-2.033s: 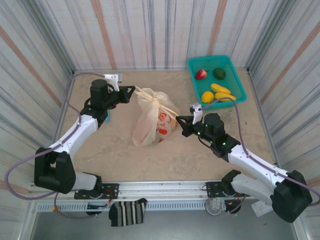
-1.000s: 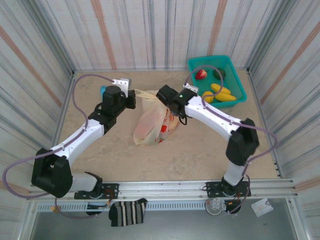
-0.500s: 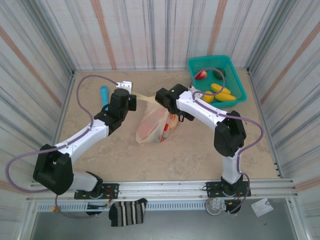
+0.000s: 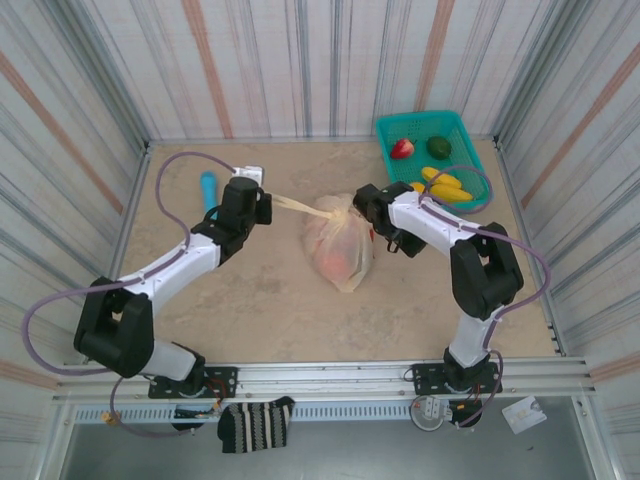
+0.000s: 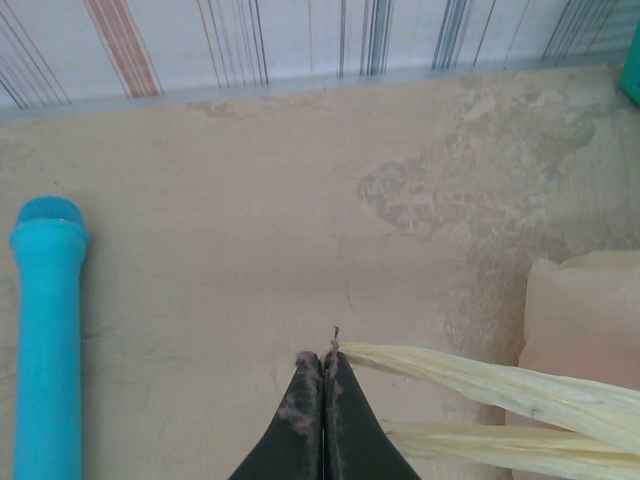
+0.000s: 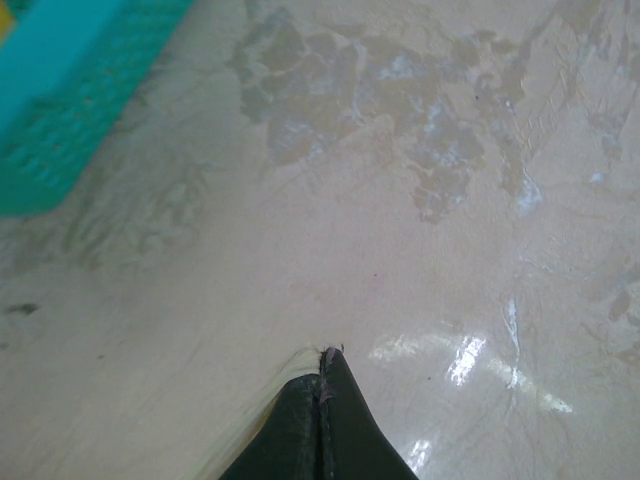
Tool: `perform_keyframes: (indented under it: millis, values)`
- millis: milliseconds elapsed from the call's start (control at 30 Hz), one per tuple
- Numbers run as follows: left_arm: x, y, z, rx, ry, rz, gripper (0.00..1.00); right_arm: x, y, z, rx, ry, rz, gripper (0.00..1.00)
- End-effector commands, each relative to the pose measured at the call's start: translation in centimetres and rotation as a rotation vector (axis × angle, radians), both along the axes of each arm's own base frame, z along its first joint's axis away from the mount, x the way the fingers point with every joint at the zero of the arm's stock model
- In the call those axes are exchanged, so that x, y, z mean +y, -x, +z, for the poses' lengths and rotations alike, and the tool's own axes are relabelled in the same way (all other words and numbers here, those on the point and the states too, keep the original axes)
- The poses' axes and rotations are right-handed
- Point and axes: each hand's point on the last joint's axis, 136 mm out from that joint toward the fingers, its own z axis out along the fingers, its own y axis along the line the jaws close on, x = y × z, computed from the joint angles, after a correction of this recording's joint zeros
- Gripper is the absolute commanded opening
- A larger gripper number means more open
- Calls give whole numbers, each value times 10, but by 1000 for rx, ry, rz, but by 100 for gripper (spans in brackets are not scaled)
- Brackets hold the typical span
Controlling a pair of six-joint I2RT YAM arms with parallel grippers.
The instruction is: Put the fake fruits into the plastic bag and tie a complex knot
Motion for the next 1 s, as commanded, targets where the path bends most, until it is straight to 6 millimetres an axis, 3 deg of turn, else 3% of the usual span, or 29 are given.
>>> perform_keyframes:
  millis: [0,133,400,533,600,667,700,767,800,867,967]
  values:
    - [102,-7,14,-69,-160,386,0,-70,42,9,189,226,-75,0]
    - [103,-7,13,-66,-162,387,0,-69,36,8,178,222,-53,0]
    - [95,-5,24,-102,-110,347,0,-47,19,25,67,161,52,0]
    - [61,-8,33,-126,-45,173,0,-7,-3,25,-33,-10,299,0]
    - [48,-6,40,-146,-61,124,0,23,-12,43,-170,-26,505,0]
    - [33,-4,46,-160,-36,58,0,53,-13,56,-303,-149,687,0]
    - [28,-3,48,-162,-20,35,0,60,-12,60,-346,-203,723,3]
    - [18,-2,50,-156,13,-15,0,64,-5,64,-397,-302,755,17]
    - [10,-1,51,-151,30,-58,6,66,-3,64,-395,-333,765,27]
    - [-6,3,54,-140,66,-148,30,71,6,69,-364,-336,822,42]
    - [-19,13,62,-124,112,-217,63,68,15,94,-389,-264,914,61]
